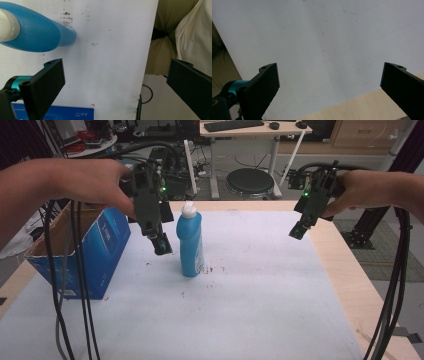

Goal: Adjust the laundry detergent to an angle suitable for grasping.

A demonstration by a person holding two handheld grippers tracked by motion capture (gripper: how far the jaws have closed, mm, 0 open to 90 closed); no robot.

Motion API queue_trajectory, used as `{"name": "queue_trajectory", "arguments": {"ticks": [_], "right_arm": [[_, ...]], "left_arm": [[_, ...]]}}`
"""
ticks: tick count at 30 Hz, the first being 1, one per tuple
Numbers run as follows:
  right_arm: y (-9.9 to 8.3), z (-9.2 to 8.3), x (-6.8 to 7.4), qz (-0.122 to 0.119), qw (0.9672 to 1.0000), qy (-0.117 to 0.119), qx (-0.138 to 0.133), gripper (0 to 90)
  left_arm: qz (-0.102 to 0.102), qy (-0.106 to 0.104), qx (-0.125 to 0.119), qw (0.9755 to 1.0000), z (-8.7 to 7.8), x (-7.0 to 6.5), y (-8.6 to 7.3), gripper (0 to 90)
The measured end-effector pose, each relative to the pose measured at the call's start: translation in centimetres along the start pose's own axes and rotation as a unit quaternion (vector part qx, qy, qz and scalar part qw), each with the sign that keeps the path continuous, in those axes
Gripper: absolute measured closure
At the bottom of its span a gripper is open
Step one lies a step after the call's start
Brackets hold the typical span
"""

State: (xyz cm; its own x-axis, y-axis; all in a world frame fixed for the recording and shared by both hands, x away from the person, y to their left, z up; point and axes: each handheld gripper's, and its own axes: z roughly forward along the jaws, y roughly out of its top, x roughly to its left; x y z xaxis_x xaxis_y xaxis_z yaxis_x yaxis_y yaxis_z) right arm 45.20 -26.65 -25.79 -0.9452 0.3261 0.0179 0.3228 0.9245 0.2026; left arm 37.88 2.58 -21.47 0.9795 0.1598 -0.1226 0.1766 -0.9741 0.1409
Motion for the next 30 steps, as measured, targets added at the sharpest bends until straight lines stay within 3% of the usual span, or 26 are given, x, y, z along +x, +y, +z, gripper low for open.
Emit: {"name": "queue_trajectory", "arguments": {"ticks": [9,14,30], "right_arm": [[-0.3,-0.3,0.2,0.0,1.0,-0.005,-0.005,1.2],[-0.4,-0.4,0.5,-0.004,1.0,-0.007,-0.003,1.2],[-1.1,-0.8,1.3,-0.011,0.9998,-0.011,-0.008,1.2]], "left_arm": [[-0.007,0.004,0.002,1.0,-0.2,-0.2,0.0,1.8],[-0.022,0.012,-0.001,0.9997,-0.4,-0.4,0.0,1.8],[-0.023,0.018,0.007,0.9995,-0.3,-1.4,0.4,1.8]]}}
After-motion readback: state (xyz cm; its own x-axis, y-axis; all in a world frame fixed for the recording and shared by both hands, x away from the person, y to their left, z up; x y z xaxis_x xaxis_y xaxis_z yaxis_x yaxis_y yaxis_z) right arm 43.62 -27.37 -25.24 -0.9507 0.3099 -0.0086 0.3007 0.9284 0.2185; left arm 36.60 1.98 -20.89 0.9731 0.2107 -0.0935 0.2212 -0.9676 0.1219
